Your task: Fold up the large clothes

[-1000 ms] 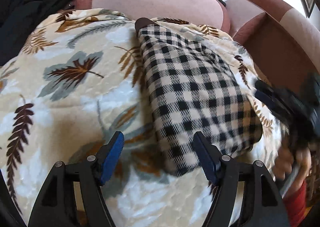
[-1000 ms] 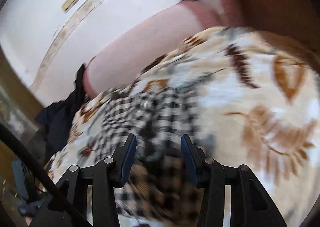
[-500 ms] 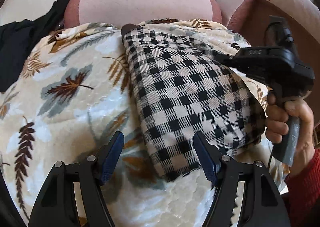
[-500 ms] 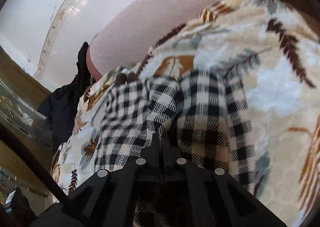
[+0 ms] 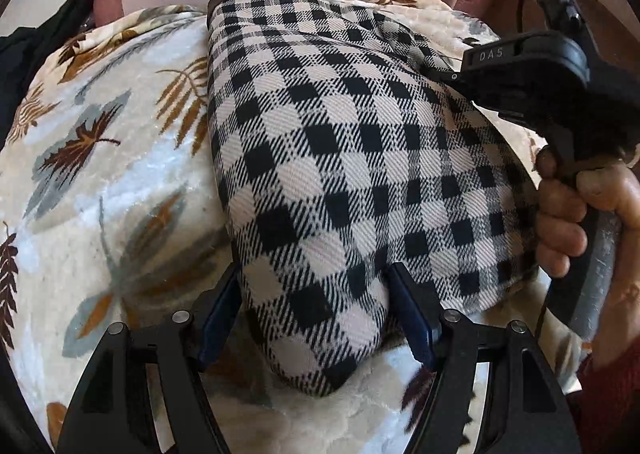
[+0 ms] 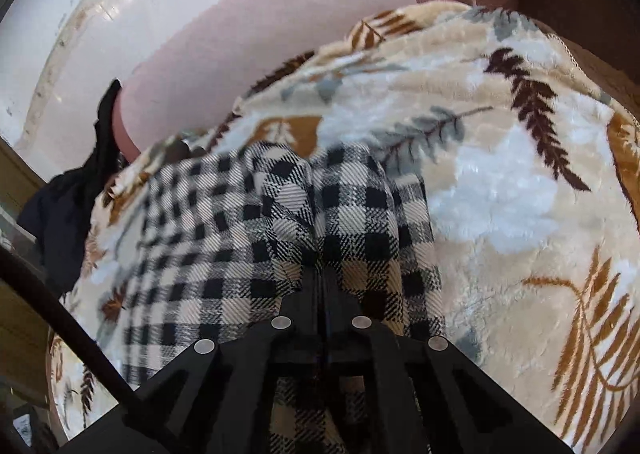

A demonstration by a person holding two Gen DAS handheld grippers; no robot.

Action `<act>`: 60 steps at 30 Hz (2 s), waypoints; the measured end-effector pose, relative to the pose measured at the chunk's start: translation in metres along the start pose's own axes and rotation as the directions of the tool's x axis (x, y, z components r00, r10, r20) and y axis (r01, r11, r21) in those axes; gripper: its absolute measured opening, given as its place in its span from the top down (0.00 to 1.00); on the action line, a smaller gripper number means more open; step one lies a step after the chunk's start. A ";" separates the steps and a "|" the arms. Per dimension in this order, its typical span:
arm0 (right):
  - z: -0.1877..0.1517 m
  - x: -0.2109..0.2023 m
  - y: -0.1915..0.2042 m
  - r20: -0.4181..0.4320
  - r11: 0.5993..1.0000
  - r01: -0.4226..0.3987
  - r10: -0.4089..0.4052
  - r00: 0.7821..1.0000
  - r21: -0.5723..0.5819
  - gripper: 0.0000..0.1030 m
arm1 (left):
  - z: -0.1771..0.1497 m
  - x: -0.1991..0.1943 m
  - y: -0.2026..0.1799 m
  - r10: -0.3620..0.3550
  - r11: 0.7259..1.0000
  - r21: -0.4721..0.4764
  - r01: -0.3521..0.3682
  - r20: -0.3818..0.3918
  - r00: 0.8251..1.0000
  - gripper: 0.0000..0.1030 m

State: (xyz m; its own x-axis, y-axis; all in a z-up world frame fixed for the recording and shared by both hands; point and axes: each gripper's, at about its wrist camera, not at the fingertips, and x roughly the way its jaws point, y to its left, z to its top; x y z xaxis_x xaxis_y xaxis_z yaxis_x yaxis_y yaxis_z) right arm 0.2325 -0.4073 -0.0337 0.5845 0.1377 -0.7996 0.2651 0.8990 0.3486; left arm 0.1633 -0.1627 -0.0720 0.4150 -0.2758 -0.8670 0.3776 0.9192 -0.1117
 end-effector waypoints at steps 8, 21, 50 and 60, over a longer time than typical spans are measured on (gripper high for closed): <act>0.006 -0.030 -0.059 0.074 0.990 -0.006 -0.004 0.997 0.139 0.91 | 0.010 -0.050 0.050 -0.124 0.985 -0.107 0.137 0.126 0.984 0.30; 0.003 0.010 -0.078 0.032 0.896 -0.343 0.349 0.937 0.282 0.22 | 0.061 0.009 0.069 -0.330 0.917 -0.208 0.341 0.087 0.940 0.18; 0.021 -0.019 -0.011 0.126 0.914 -0.366 0.348 0.929 0.177 0.63 | 0.009 -0.038 0.094 -0.082 0.976 -0.193 0.101 0.104 0.991 0.47; -0.006 0.019 0.058 -0.053 0.962 -0.274 0.274 0.960 0.008 0.58 | -0.043 -0.076 0.114 0.052 0.980 -0.198 -0.010 0.209 0.977 0.38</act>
State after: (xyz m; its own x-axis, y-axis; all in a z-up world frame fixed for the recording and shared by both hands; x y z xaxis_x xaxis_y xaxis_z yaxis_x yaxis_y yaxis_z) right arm 0.2547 -0.3505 -0.0316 0.5934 0.4003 -0.6983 0.1013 0.8235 0.5582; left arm 0.1393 -0.0254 -0.0396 0.5974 -0.2807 -0.7512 0.2026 0.9592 -0.1972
